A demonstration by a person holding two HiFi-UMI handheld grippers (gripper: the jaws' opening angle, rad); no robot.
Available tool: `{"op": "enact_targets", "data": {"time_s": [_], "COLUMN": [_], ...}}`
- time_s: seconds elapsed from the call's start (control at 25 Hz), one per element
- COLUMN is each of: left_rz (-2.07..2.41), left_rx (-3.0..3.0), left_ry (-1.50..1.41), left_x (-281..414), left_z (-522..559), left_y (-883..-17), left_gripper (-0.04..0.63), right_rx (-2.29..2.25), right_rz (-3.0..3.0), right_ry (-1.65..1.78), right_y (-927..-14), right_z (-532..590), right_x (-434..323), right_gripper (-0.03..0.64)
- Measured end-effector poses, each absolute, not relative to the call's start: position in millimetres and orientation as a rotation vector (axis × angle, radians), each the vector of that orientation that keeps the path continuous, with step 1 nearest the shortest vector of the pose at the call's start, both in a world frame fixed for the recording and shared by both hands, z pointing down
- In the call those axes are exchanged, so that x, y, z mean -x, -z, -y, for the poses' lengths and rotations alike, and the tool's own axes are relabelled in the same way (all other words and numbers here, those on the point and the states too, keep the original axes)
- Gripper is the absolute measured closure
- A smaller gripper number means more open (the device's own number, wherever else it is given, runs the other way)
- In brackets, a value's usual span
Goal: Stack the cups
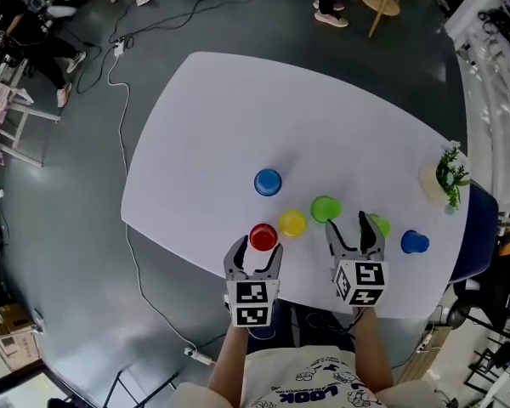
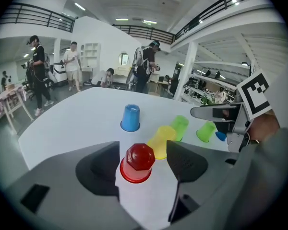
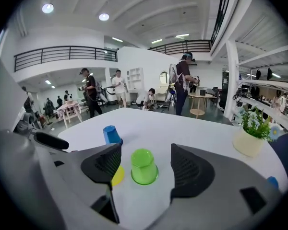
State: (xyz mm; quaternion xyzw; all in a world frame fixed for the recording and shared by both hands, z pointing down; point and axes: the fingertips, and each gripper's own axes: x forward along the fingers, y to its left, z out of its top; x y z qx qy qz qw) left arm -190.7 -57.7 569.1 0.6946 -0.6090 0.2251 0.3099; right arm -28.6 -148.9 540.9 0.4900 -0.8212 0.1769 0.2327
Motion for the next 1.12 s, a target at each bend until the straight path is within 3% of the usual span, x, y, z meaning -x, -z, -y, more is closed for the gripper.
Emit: {"op": "enact_targets", "data": {"time_s": [0.44,0.56,1.12], "left_rz": [1.591,1.617,1.685], "left_rx": [-1.785,-1.771,-1.81], "left_ry": [-0.667,-0.666,-0.59], "left_x": [188.8,190.7,211.6], "left_z": [67.7,66.9,71.4], "left_y": [-596.0,-600.3,-561.2], "left_gripper": [0.288,0.356,0.362], "right_rx": [-1.244,-1.229,-1.179], "right_rz": [2.239,2.236,2.209], "right_ry": [-0.492,-0.487,-0.469], "right_y": [-568.0,-572.0,-597.2], "right_z": [155.0,154.7,163.3], "right_x": [36.9,38.7,50.6], "right_gripper": [0.281,0.282,0.328]}}
